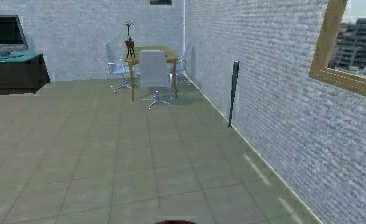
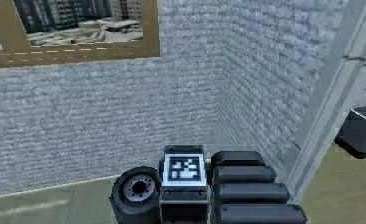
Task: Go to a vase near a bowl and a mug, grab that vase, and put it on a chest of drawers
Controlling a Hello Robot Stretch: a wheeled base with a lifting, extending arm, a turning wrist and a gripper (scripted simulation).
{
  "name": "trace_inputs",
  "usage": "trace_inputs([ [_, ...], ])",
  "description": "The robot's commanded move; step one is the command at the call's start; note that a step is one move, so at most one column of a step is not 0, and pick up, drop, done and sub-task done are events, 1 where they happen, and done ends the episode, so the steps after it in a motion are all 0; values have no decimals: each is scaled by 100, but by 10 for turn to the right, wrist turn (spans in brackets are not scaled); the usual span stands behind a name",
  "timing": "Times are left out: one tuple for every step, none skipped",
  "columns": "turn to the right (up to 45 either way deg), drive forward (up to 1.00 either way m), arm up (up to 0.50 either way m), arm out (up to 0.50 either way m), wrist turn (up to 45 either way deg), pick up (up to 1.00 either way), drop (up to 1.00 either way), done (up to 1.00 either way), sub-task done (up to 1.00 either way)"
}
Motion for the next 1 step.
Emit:
trace_inputs([
  [0, 45, 0, 0, 0, 0, 0, 0, 0],
])
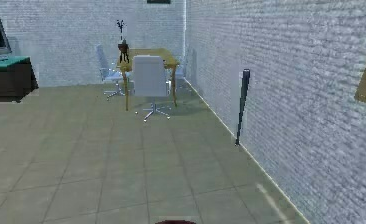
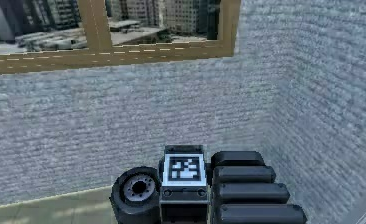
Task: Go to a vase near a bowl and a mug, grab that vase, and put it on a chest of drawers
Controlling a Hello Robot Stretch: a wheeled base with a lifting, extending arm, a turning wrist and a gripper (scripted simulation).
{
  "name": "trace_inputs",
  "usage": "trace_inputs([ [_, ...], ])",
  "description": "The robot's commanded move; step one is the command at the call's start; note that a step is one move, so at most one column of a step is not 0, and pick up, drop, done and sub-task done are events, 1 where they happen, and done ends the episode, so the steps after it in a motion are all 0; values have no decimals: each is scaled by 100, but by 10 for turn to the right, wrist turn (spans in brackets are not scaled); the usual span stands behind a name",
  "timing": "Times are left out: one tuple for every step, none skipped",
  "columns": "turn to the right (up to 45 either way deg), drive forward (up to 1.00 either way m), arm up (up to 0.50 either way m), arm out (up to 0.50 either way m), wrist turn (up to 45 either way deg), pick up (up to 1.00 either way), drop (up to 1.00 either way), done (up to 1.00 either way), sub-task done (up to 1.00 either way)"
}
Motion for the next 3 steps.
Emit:
trace_inputs([
  [-450, 0, 0, 0, 0, 0, 0, 0, 0],
  [-90, 0, 0, 0, 0, 0, 0, 0, 0],
  [0, 100, 0, 0, 0, 0, 0, 0, 0],
])
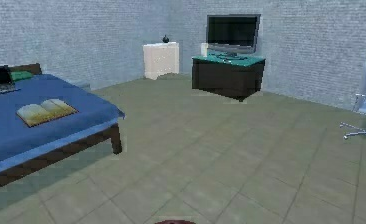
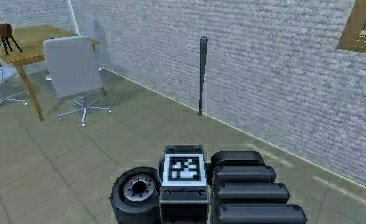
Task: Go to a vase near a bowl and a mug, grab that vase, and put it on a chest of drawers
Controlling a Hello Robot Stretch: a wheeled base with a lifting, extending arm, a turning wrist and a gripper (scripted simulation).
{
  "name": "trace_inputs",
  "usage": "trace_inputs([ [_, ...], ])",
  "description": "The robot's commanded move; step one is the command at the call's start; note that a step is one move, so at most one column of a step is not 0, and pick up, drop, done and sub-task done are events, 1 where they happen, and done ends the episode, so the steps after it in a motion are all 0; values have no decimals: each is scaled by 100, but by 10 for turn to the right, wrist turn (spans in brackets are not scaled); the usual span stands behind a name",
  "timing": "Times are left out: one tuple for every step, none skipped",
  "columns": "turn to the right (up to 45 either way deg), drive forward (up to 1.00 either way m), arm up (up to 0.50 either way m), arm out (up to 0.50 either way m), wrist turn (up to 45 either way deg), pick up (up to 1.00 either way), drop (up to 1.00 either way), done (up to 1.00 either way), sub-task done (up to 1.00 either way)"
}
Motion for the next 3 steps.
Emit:
trace_inputs([
  [0, 100, 0, 0, 0, 0, 0, 0, 0],
  [-30, 0, 0, 0, 0, 0, 0, 0, 0],
  [0, 85, 0, 0, 0, 0, 0, 0, 0],
])
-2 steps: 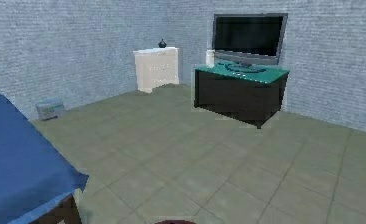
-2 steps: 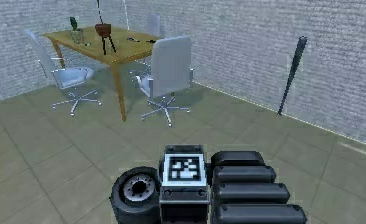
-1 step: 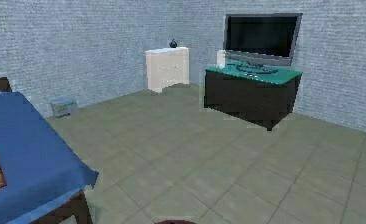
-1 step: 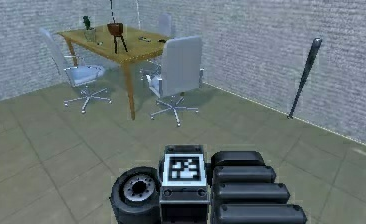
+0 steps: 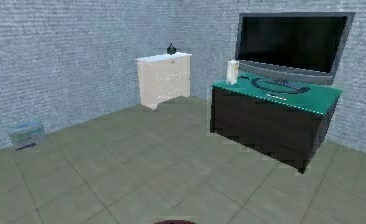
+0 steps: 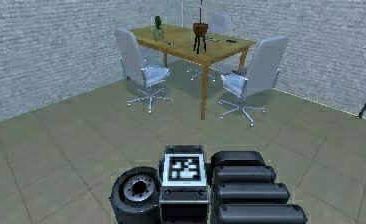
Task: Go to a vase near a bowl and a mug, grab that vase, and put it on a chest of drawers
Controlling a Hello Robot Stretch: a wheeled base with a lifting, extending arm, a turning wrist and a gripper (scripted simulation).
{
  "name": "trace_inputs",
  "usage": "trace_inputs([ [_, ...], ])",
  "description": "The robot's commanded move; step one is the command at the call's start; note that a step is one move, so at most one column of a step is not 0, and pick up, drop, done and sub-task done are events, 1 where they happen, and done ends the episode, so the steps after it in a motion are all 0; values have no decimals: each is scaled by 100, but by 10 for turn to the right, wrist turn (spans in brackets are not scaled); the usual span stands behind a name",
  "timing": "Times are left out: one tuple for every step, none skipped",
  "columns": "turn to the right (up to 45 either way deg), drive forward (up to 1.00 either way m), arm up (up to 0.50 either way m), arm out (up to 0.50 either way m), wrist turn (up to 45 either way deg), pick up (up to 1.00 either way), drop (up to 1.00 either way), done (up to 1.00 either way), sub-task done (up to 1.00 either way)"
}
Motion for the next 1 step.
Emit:
trace_inputs([
  [-60, 0, 0, 0, 0, 0, 0, 0, 0],
])
